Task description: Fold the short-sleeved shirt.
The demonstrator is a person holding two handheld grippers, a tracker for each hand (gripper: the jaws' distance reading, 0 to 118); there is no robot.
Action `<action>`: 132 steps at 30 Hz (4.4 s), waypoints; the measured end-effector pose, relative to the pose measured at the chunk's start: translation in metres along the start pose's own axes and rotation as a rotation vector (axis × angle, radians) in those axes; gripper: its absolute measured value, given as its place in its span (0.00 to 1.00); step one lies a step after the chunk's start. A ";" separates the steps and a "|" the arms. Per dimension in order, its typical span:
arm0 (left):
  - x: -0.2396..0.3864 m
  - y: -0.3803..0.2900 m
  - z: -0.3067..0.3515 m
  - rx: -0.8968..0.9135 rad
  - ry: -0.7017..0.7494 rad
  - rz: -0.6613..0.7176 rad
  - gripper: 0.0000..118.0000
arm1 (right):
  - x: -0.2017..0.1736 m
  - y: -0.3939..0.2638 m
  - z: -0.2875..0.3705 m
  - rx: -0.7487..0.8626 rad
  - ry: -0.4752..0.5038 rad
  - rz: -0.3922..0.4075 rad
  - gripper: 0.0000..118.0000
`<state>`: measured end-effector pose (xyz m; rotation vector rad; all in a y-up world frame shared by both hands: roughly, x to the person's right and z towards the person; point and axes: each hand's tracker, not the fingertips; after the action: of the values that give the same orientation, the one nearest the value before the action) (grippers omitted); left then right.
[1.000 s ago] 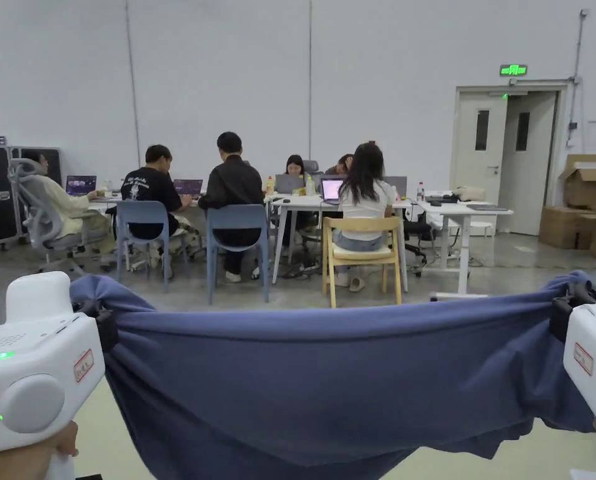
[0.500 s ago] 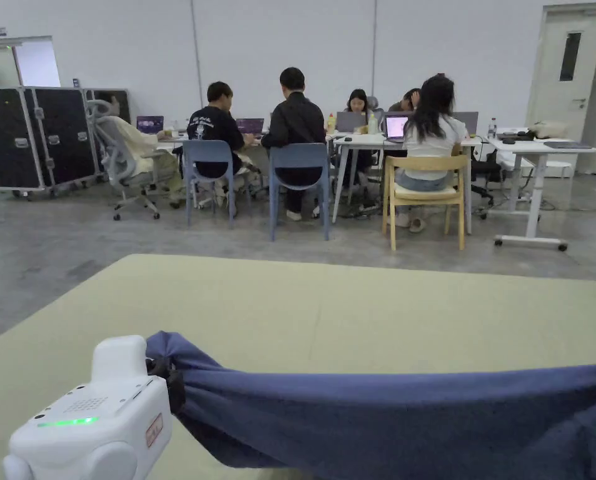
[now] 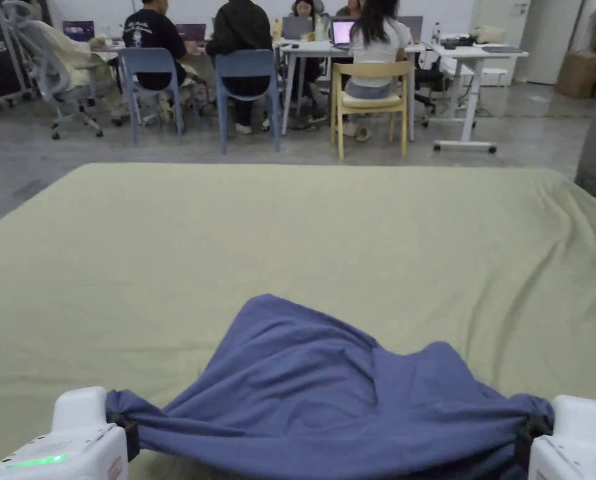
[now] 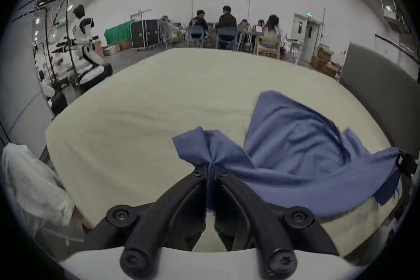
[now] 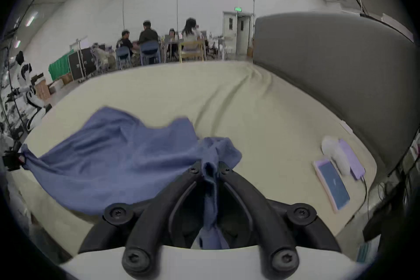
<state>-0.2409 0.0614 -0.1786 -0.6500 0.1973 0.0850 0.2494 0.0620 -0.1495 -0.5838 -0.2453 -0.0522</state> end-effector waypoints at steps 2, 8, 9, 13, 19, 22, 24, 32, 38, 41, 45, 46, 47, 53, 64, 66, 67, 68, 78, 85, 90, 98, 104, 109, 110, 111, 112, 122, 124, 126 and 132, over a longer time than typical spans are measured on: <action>-0.002 -0.010 0.002 -0.028 -0.013 0.020 0.01 | 0.002 -0.015 0.002 -0.021 -0.003 -0.007 0.10; -0.011 -0.030 0.000 -0.094 -0.005 0.058 0.01 | 0.004 -0.032 0.007 -0.065 -0.013 0.041 0.10; -0.012 -0.031 0.000 -0.089 -0.005 0.079 0.01 | 0.005 -0.033 0.008 -0.066 -0.010 0.035 0.10; -0.014 -0.029 0.002 -0.083 -0.030 0.089 0.15 | 0.003 -0.034 0.010 -0.080 0.010 0.041 0.15; -0.024 -0.027 0.022 -0.159 -0.096 0.099 1.00 | 0.006 -0.027 0.028 -0.091 0.039 0.046 1.00; -0.023 -0.019 0.028 -0.151 -0.053 0.053 1.00 | 0.003 -0.012 0.039 -0.039 0.020 0.084 1.00; -0.022 -0.013 0.032 -0.109 -0.031 0.015 1.00 | 0.000 0.002 0.040 -0.025 0.026 0.089 1.00; -0.004 0.008 0.093 0.102 0.006 -0.017 0.26 | -0.030 0.047 0.078 0.124 0.144 0.138 0.40; 0.007 0.007 0.104 0.099 -0.034 -0.019 0.00 | -0.046 0.044 0.092 0.120 0.206 0.082 0.02; 0.016 0.008 0.095 0.075 -0.062 -0.034 0.00 | -0.049 0.043 0.088 0.105 0.211 0.088 0.02; 0.029 0.014 0.084 0.070 -0.080 -0.072 0.00 | -0.048 0.043 0.078 0.101 0.196 0.092 0.02; 0.032 0.018 0.079 0.060 -0.086 -0.076 0.00 | -0.046 0.044 0.074 0.093 0.191 0.089 0.02; 0.035 0.022 0.074 0.054 -0.097 -0.078 0.00 | -0.045 0.042 0.069 0.083 0.185 0.082 0.02; 0.053 0.059 0.026 0.044 -0.141 -0.071 0.00 | -0.036 0.048 0.037 0.031 0.158 0.042 0.02; 0.134 0.165 -0.193 -0.222 -0.279 -0.128 1.00 | -0.026 0.074 -0.040 -0.015 0.103 -0.019 0.02; 0.155 0.173 -0.233 -0.244 -0.187 -0.223 1.00 | -0.024 0.076 -0.051 -0.024 0.095 -0.020 0.02; 0.165 0.174 -0.253 -0.234 -0.164 -0.297 1.00 | -0.022 0.077 -0.057 -0.029 0.089 -0.017 0.02; 0.177 0.171 -0.268 -0.214 -0.145 -0.357 1.00 | -0.021 0.077 -0.063 -0.035 0.075 -0.012 0.02; 0.181 0.161 -0.341 -0.321 -0.166 -0.325 1.00 | -0.003 0.076 -0.094 -0.090 0.010 -0.056 0.02; 0.218 0.155 -0.309 -0.245 -0.241 -0.529 0.04 | -0.006 0.073 -0.091 -0.100 0.042 -0.092 0.03; 0.209 0.161 -0.310 -0.293 -0.272 -0.422 0.03 | 0.006 0.083 -0.087 -0.150 0.072 -0.149 0.67; 0.213 0.148 -0.312 -0.270 -0.239 -0.452 0.03 | 0.051 0.110 -0.132 -0.312 -0.108 -0.107 1.00; 0.212 0.151 -0.305 -0.286 -0.257 -0.407 0.03 | 0.037 0.098 -0.197 -0.509 -0.070 0.081 0.97; 0.211 0.151 -0.304 -0.283 -0.260 -0.407 0.03 | 0.014 0.074 -0.224 -0.578 -0.078 0.113 0.90; 0.211 0.151 -0.303 -0.283 -0.263 -0.402 0.03 | 0.011 0.073 -0.219 -0.546 -0.085 0.119 0.88; 0.211 0.151 -0.303 -0.283 -0.265 -0.396 0.03 | 0.008 0.073 -0.215 -0.527 -0.102 0.144 0.82; 0.210 0.151 -0.304 -0.282 -0.267 -0.391 0.03 | 0.006 0.074 -0.208 -0.506 -0.093 0.162 0.65; 0.205 0.142 -0.298 -0.209 -0.266 -0.359 0.03 | 0.001 0.075 -0.195 -0.491 0.076 -0.008 0.04; 0.200 0.147 -0.304 -0.206 -0.270 -0.356 0.03 | 0.022 0.083 -0.188 -0.470 0.152 -0.178 0.04; 0.195 0.151 -0.302 -0.204 -0.284 -0.302 0.03 | 0.033 0.092 -0.178 -0.415 0.118 -0.235 0.03; 0.187 0.159 -0.273 -0.164 -0.313 -0.253 0.03 | 0.053 0.125 -0.156 -0.309 0.151 -0.332 0.03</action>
<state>-0.1232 0.0248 -0.5240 -0.8103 -0.1962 -0.0415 0.3490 0.0818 -0.3295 -0.8378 -0.1861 -0.4596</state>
